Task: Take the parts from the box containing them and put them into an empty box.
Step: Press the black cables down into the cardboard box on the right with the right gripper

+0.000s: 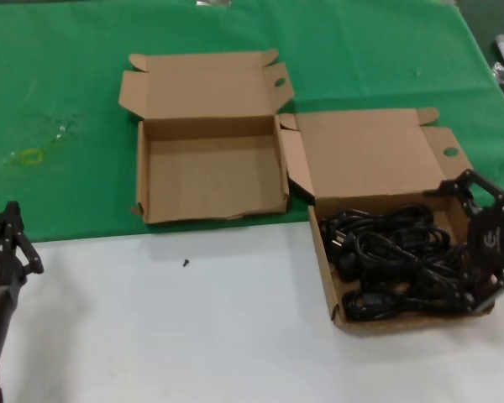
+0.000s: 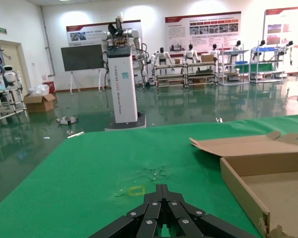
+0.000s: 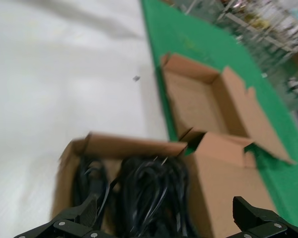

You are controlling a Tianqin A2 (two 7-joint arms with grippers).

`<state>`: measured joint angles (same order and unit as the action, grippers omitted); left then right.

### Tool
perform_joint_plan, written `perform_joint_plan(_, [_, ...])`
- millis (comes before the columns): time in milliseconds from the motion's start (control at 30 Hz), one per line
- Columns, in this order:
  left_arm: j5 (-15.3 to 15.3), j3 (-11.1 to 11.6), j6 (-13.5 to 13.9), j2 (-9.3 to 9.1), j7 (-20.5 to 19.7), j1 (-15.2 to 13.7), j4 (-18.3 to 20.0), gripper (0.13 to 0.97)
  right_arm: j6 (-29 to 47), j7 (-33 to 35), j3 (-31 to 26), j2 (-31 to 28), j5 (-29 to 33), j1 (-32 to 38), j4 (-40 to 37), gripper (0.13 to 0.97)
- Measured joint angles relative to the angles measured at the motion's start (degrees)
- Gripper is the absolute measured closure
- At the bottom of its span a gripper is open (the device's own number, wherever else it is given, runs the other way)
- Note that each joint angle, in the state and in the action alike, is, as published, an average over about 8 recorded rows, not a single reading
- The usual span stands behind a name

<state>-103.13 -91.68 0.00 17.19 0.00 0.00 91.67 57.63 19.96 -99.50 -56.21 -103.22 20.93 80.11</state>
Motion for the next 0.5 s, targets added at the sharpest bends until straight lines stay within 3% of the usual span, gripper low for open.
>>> perform_joint_plan(500, [0.0,0.0,0.0,0.00,0.0,0.0,0.0,0.954,2.2,5.6,-4.1,2.6,3.9,5.7,-8.4,0.151])
